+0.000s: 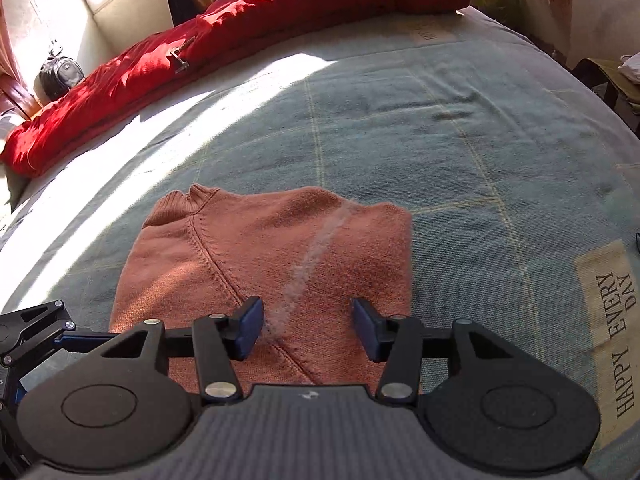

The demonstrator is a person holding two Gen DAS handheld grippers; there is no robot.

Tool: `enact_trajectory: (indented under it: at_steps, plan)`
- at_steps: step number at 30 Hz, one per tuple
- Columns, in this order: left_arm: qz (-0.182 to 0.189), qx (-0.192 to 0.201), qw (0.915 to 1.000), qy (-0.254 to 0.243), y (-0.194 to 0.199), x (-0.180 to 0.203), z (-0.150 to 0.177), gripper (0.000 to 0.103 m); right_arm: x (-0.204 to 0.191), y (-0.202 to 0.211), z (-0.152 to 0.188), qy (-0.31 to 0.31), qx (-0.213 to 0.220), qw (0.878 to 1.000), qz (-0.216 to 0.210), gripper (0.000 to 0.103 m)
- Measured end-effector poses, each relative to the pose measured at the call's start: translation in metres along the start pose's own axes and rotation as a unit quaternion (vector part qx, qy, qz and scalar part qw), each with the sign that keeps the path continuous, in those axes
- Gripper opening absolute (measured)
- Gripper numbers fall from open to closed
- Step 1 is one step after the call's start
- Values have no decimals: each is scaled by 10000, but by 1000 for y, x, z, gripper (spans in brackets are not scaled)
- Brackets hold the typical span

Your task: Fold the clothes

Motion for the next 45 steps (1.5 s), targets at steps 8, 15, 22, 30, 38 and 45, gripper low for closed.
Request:
enact_trajectory:
  at_steps: [8, 15, 22, 30, 38, 45]
  plan:
    - [-287, 388, 9988, -48, 23, -1, -10, 93, -3, 60, 22, 928, 799, 9924, -156, 55]
    - [6, 334, 9992, 219, 4, -11, 0, 93, -7, 59, 68, 1590, 609, 9840, -518, 55]
    - [62, 366, 9991, 220, 4, -10, 0, 93, 12, 54, 91, 1364, 331, 9897, -271, 51]
    - [165, 536, 9984, 109, 7, -2, -9, 93, -7, 67, 70, 1307, 833, 9864, -545, 56]
    - [282, 504, 9980, 266, 5, -6, -8, 93, 2, 51, 71, 913, 650, 9925, -481, 56]
    - [724, 227, 9955, 561, -16, -5, -5, 93, 16, 37, 53, 467, 721, 9959, -292, 59]
Point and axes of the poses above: each gripper's, at about its wrist camera, not at the fingertips, and y roughly against the way its jaws point, x to its right, z to its underside, the point moved 1 cm from there along -y, roughly the way its jaws point, and after that the axes turned 12 degrees about z, right-handed, at the moved point
